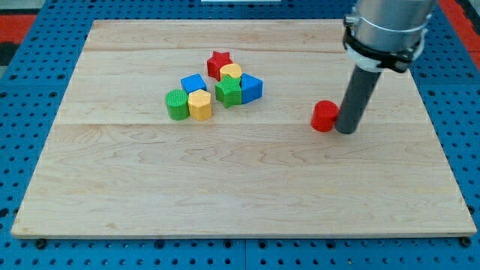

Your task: Move the red circle up and left a bit

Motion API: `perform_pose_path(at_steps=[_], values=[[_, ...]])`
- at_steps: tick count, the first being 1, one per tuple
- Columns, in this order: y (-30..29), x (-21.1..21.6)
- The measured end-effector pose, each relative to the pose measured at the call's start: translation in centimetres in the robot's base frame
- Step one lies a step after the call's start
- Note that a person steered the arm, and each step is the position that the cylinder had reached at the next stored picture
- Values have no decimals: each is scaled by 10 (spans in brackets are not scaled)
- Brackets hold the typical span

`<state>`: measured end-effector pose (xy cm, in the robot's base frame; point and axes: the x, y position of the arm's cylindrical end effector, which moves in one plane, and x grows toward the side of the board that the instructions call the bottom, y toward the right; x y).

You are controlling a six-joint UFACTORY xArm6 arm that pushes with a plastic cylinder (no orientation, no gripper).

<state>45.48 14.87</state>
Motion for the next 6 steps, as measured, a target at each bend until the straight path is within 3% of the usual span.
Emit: perform_pose_path(at_steps=[2,4,5,6], values=[[-1,30],[-23,-16],[-44,-4],[-44,-44]])
